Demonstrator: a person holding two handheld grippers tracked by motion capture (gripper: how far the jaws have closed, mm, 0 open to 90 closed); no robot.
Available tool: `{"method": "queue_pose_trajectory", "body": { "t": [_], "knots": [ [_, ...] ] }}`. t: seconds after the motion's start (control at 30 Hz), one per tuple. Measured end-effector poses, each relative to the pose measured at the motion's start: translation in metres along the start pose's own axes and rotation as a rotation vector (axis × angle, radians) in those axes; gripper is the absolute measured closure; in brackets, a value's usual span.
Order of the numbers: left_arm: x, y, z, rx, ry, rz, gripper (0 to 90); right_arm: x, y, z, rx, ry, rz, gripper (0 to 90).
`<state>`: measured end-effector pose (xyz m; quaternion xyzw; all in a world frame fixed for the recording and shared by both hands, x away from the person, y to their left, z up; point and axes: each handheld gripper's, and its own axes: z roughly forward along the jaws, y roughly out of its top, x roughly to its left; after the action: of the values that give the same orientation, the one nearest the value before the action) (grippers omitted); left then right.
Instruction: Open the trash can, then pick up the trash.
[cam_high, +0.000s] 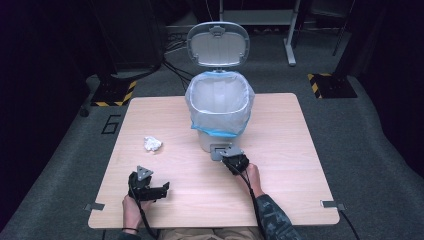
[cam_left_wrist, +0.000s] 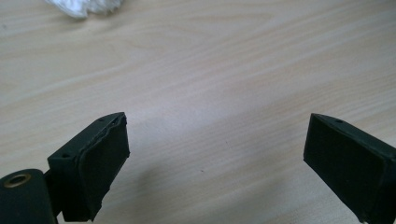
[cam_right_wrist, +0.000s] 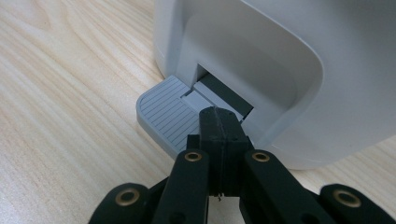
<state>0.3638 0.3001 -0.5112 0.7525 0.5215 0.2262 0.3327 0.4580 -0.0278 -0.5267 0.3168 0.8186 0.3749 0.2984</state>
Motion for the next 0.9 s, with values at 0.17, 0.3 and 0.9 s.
{"method": "queue_pose_trajectory", "body": {
  "t": [0.17,0.3,0.9],
  "knots": [
    [0.009,0.015,-0.007,-0.025,-0.004,0.007,5.2,0.0,0.0,0.0,0.001,0.001,0.004,90.0],
    [0.014,0.023,-0.008,-0.035,-0.015,0.018,2.7,-0.001,0.0,0.0,-0.003,0.004,0.008,90.0],
    [0.049,0.068,0.017,-0.019,-0.087,0.003,0.0,-0.001,0.0,0.0,0.0,0.009,0.024,90.0]
  ]
}}
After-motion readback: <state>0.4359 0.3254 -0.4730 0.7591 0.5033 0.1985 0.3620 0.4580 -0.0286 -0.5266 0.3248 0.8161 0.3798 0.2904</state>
